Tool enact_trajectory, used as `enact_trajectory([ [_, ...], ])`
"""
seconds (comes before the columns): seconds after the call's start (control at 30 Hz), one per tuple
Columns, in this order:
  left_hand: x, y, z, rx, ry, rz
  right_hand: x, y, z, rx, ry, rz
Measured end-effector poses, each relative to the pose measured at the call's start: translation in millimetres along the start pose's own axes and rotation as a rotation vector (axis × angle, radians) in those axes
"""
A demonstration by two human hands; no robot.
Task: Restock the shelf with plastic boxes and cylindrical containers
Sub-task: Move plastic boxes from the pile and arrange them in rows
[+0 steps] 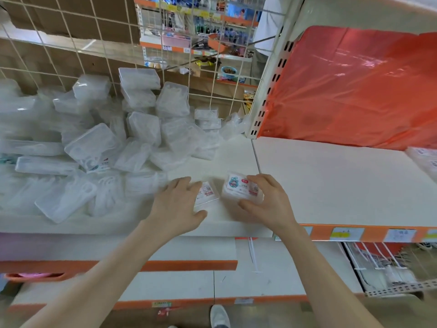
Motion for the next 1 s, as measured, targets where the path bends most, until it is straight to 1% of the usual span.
enact_trajectory([
  [0.13, -1.5, -2.5, 4.1, -0.024, 0.004, 0.045, -11.7, 1.5, -5.4, -0.023, -0.099, -0.011],
  [0.27, -7.8, -1.9, 6.6, -0.052, 0.028, 0.075, -22.9, 8.0, -9.8, -0.073, -0.142, -0.018],
  [0.43, -40.8, -2.8, 12.9, -0.136, 0.038, -0.067, -48.6, 32.7, -15.9, -0.108, -0.134, -0.024],
  [0.57, -98.0, -4.9, 20.5, -0.222, -0.02, -0.146, -87.3, 69.7, -32.4, -0.15, -0.165, -0.005],
  [0.67, -156.2, -11.5, 26.9, -0.275, -0.093, -0.213, -127.9, 106.1, -53.0, -0.193, -0.194, 0.026],
  [0.73, -195.1, -20.3, 29.2, -0.275, -0.13, -0.241, -156.0, 129.4, -68.0, -0.2, -0.226, 0.035],
  [1.0, -344.6, -69.7, 42.4, -0.209, -0.279, -0.28, -272.9, 209.7, -131.7, -0.204, -0.331, -0.074],
])
Point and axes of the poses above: each hand's wrist, its own z-axis towards the middle knuckle, its own y-axis out of the back of the hand, x = y × z, the point moved 1 cm from there along z, towards the middle knuckle, and after that the axes turned 7 degrees about -y, right-handed, at the moved point
